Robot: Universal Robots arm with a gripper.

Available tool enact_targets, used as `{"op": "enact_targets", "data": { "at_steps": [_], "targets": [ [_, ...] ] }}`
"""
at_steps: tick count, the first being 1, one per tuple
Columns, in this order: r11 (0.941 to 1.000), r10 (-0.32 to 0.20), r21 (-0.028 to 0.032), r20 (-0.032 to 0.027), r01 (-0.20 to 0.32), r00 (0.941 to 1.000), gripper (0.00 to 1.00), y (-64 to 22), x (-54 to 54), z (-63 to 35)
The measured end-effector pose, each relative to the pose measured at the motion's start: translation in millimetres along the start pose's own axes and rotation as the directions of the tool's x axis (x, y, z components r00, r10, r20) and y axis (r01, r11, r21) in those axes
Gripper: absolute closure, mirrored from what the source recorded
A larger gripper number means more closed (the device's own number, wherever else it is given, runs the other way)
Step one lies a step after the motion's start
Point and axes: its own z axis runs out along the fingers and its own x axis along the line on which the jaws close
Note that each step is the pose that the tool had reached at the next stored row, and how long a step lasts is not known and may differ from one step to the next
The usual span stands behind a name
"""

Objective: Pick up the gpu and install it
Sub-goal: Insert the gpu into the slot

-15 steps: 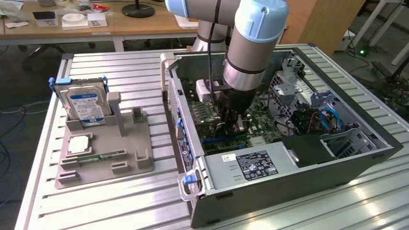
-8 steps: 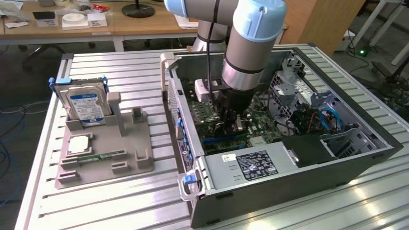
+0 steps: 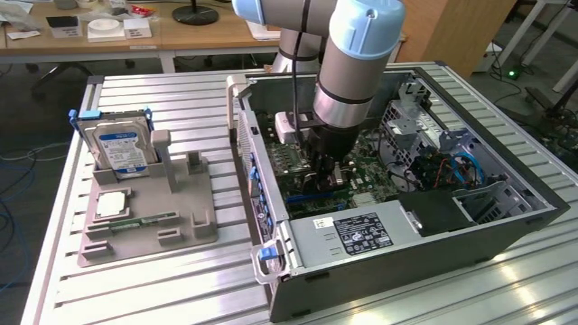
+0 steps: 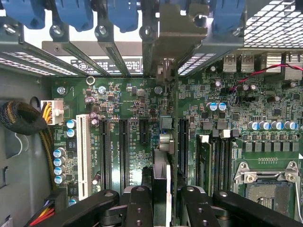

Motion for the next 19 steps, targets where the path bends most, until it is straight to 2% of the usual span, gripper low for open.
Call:
{"op": "enact_targets", "data": {
  "at_steps": [19],
  "targets": [
    [1.0000,-0.004,-0.0002,0.0000,0.004,1.0000,0.72,-1.4,0.1,3.7]
  ]
}}
